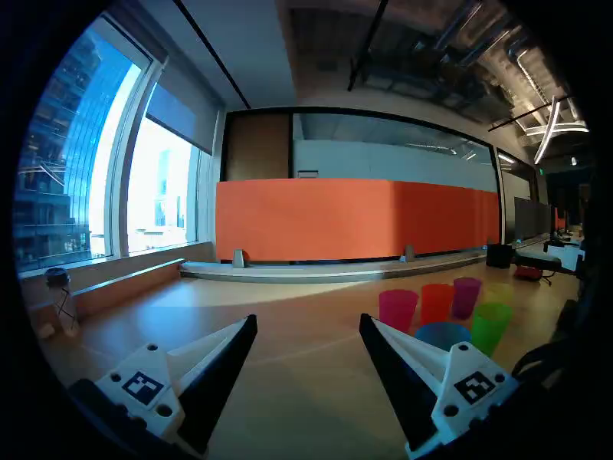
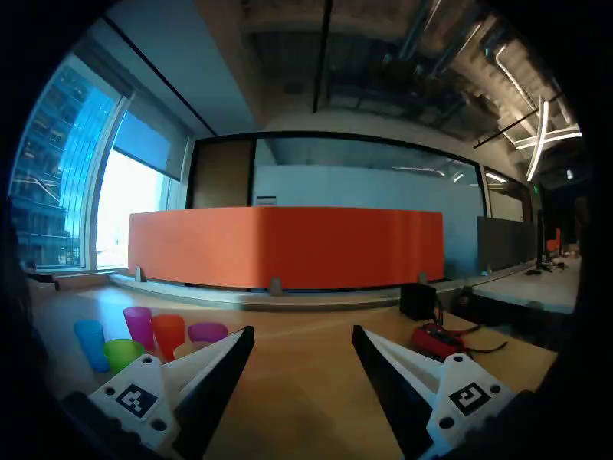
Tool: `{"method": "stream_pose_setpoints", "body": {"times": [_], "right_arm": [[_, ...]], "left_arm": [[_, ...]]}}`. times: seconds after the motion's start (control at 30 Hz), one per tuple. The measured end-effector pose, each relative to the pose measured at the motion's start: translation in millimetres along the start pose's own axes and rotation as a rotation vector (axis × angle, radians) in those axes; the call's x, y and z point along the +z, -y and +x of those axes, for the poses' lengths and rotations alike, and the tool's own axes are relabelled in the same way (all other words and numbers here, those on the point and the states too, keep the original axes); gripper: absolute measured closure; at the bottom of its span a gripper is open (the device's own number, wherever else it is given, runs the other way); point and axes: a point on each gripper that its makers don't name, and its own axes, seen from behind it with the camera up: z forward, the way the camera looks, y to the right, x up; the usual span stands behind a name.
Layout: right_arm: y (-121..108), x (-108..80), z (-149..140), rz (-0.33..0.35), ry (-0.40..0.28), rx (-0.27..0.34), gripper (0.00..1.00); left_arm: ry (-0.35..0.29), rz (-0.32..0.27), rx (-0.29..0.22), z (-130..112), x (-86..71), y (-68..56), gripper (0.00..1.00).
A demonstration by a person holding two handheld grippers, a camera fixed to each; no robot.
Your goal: Pour water
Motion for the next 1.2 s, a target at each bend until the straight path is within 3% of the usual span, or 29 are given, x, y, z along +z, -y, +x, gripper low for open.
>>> {"method": "stream_pose_setpoints", "body": {"times": [0.6,1.2], "right_arm": [[-1,-3.3,-23,-0.015,0.055,0.001,0.01],[-1,-6.3,-23,-0.016,0.063,0.003,0.01]], "left_arm": [[0.0,0.0,0.0,0,0.4,-0.5,0.01],[0.0,0.0,0.0,0,0.5,-0.8,0.01]]}}
